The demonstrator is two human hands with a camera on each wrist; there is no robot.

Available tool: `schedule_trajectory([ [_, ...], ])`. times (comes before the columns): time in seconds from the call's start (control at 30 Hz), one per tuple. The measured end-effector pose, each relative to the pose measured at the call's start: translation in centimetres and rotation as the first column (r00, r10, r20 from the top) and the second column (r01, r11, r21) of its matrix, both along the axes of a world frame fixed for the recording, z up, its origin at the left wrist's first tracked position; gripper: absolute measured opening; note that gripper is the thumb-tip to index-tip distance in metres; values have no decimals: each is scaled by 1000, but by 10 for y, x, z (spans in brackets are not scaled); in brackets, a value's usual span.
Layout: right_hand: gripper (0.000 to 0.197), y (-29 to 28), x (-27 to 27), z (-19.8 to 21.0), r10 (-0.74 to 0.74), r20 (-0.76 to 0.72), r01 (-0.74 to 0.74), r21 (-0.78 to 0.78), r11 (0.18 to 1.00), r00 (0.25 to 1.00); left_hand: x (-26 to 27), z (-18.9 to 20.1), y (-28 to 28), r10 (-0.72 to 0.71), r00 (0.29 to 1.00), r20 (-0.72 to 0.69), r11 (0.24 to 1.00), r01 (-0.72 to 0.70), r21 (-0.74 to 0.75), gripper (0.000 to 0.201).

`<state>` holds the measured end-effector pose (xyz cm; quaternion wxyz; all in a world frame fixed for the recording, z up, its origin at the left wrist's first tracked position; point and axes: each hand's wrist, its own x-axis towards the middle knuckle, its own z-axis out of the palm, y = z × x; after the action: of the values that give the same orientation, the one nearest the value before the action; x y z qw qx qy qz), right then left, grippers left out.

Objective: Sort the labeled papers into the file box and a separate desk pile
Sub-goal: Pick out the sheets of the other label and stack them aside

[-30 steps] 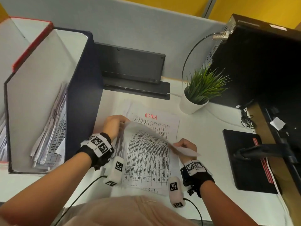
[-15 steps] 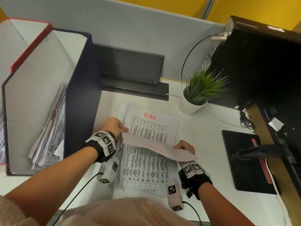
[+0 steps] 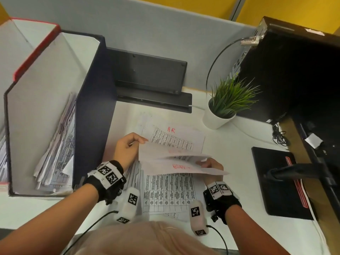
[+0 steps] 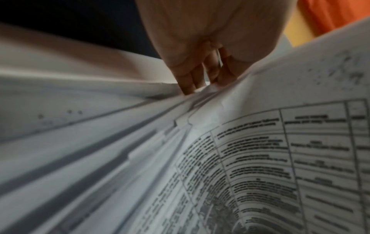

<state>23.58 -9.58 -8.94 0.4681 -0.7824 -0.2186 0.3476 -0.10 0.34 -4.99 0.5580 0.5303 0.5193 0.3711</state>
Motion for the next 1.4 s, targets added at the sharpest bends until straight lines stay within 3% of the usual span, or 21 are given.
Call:
schedule_trajectory([
  [0.13,43,-1,0,-2,15,130,-16,0,1000,991,3,2,1,-10,997,73,996,16,-92,32],
  [0.3,32,4,-4,5,85,124,-81,-35,996,989,9,-1,8,-11,1000,10,993,12,-121,22],
  [0.4,31,10,-4,7,106,247,-81,-110,991,963,12,-1,11,-25,999,41,982,32,-185,28],
  [0.5,36,15,-11,16,4,95,-8,46,999,995,14,0,10,-128,990,58,956,139,-260,48],
  [0.53,34,16,-13,19,-16,61,11,95,995,998,15,-1,8,-183,983,-5,959,177,-221,52],
  [0.6,32,17,-18,24,-33,45,26,150,988,998,17,0,2,-249,958,-140,966,235,-111,39],
  [0.7,28,22,-23,39,-50,49,36,256,966,998,20,9,-3,-221,955,-198,974,228,14,37],
  [0.83,17,31,-23,85,-71,37,45,476,878,997,23,50,-2,-138,986,-89,963,155,220,37],
  [0.93,24,31,-24,120,-38,15,19,646,763,999,20,78,-2,-111,993,46,928,87,362,30],
  [1.0,29,28,-25,127,1,-18,11,691,722,1000,17,81,-2,-96,992,77,925,60,375,31],
  [1.17,34,18,-42,102,67,-33,-41,507,861,997,21,55,-9,-115,991,-75,970,128,207,32],
  [1.3,30,17,-37,98,31,-56,4,547,837,998,23,50,-4,-62,998,-21,970,65,233,25],
  [1.4,30,15,-37,91,70,-3,-59,509,859,998,23,43,-3,-56,997,-54,974,66,216,27],
])
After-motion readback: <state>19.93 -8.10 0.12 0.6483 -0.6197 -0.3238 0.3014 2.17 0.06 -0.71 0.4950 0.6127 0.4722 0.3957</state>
